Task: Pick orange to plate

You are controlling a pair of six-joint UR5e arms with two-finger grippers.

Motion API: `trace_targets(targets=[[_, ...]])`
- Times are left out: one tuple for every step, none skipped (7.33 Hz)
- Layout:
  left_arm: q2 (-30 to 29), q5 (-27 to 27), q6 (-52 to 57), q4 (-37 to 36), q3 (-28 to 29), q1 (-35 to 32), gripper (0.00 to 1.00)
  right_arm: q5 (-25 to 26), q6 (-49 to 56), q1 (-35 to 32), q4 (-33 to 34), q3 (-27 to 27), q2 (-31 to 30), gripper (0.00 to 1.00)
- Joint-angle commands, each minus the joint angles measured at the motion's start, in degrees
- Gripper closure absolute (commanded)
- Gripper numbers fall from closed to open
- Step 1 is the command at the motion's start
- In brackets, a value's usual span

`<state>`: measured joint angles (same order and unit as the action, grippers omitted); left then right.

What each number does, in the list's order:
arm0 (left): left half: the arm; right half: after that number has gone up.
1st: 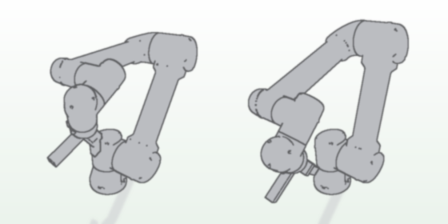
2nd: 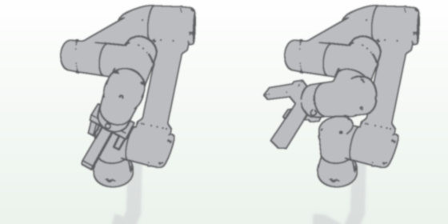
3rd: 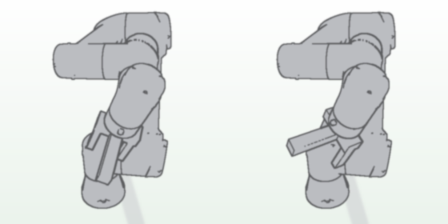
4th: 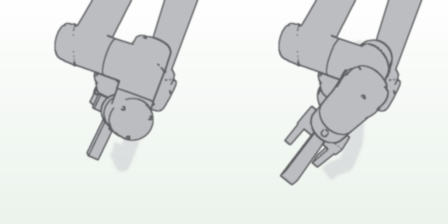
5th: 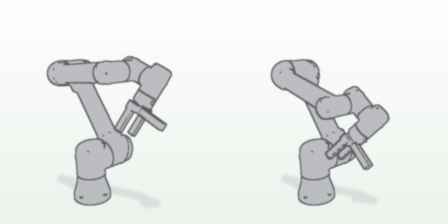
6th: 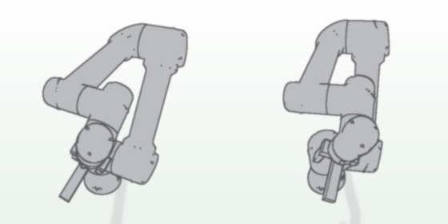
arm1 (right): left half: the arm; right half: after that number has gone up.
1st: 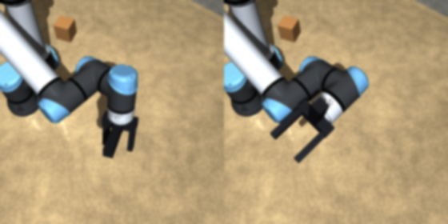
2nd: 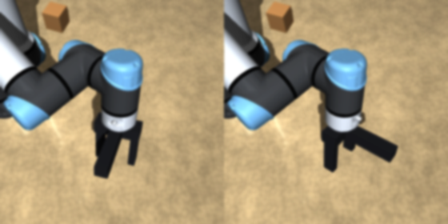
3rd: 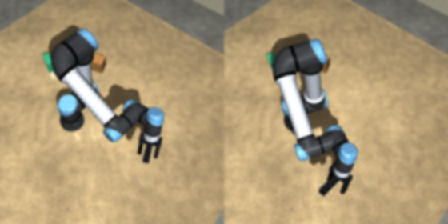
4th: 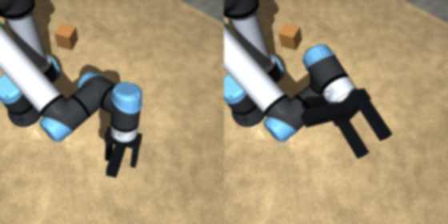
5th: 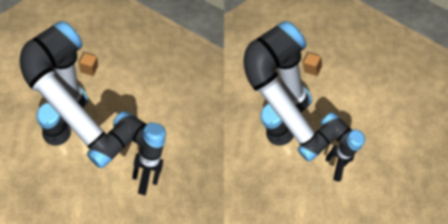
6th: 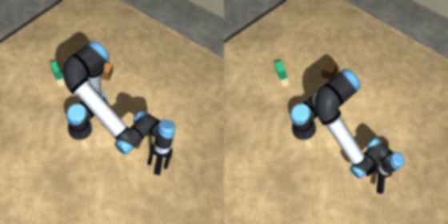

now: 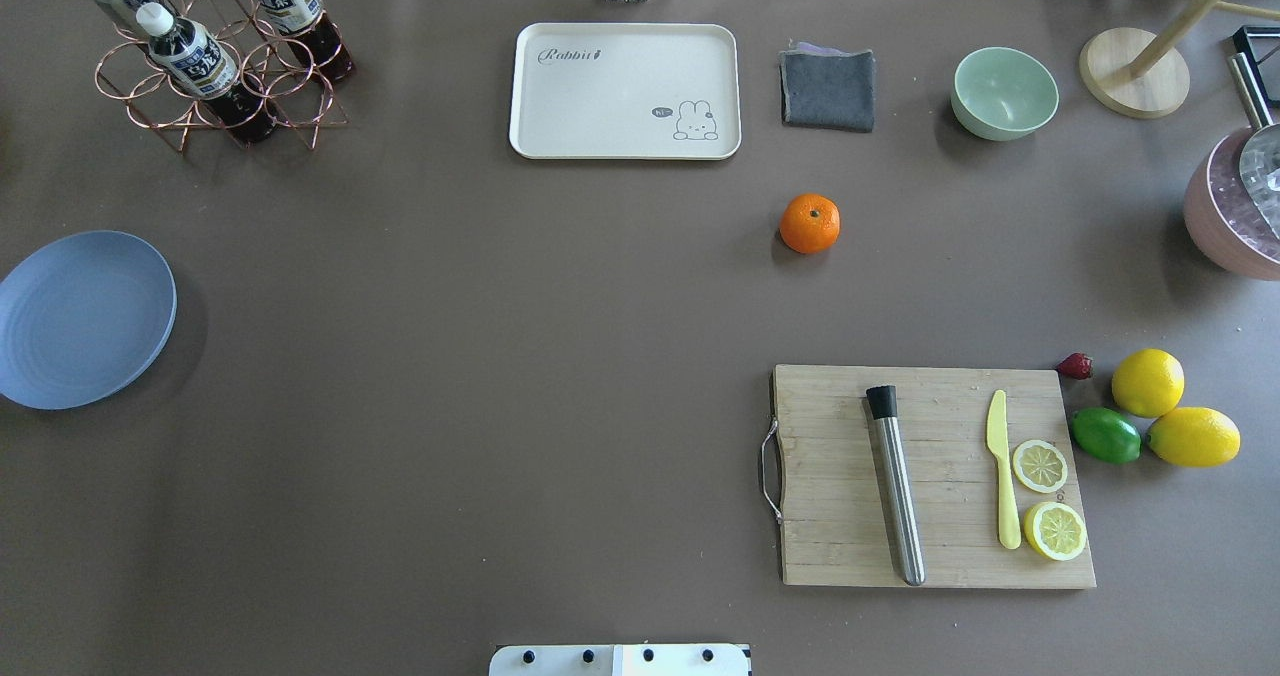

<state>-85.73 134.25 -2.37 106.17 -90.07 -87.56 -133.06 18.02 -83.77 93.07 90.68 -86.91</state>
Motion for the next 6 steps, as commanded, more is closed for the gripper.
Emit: trace_targets(targets=[[0.0, 0.0, -0.1, 0.3, 0.2, 0.3, 0.03, -0.5, 0.0, 0.2, 0.1, -0.4, 0.0, 0.0], [0.3, 0.0, -0.1, 0.4, 0.2, 0.4, 0.03, -1.1, 0.0, 0.4, 0.1, -0.4, 0.0, 0.0], [0.5, 0.0, -0.2, 0.4, 0.2, 0.5, 0.02, -1.3, 0.0, 0.4, 0.1, -0.3, -0.3, 0.0], [0.5, 0.0, -0.3, 0.4, 0.1, 0.5, 0.03, -1.3, 0.1, 0.5, 0.0, -0.3, -0.4, 0.0], [0.5, 0.0, -0.3, 0.4, 0.2, 0.5, 0.03, -1.5, 0.0, 0.5, 0.0, -0.4, -0.3, 0.0], [0.5, 0.0, -0.4, 0.4, 0.2, 0.5, 0.03, -1.4, 0.0, 0.7, 0.0, -0.4, -0.3, 0.0]])
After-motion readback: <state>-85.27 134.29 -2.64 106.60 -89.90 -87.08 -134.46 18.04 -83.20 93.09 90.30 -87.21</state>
